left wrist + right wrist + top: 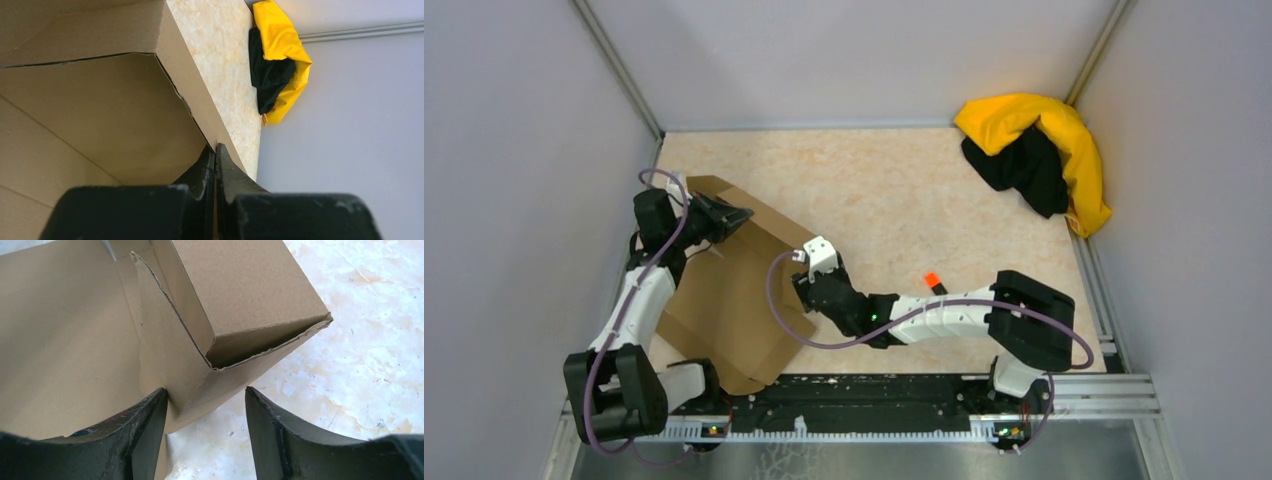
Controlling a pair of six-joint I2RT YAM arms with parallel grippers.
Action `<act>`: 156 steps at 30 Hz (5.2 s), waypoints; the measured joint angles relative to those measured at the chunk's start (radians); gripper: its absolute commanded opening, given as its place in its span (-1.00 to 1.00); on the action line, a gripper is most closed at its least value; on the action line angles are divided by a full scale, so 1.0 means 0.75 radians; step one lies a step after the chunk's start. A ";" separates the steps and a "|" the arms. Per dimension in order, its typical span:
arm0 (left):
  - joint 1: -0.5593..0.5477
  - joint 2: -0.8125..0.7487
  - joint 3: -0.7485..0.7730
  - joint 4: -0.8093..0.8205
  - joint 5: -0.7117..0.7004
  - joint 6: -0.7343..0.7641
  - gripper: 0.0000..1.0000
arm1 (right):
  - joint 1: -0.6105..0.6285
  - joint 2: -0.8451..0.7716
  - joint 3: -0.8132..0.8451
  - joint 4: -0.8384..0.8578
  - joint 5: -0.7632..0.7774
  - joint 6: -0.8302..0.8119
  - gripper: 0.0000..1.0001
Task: Fold the paper box
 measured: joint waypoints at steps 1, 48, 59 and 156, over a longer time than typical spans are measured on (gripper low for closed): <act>0.000 -0.003 0.000 -0.010 0.000 -0.001 -0.95 | 0.000 0.000 0.000 0.009 -0.001 -0.004 0.17; 0.008 0.004 0.002 -0.067 -0.063 -0.072 -0.64 | 0.123 0.296 0.500 -0.527 0.463 0.189 0.41; 0.027 -0.147 -0.121 -0.019 -0.118 -0.092 -0.66 | 0.129 0.308 0.419 -0.471 0.513 0.311 0.37; 0.187 0.066 0.229 -0.272 0.101 0.132 0.22 | -0.414 0.344 0.183 0.299 0.045 -0.273 -1.00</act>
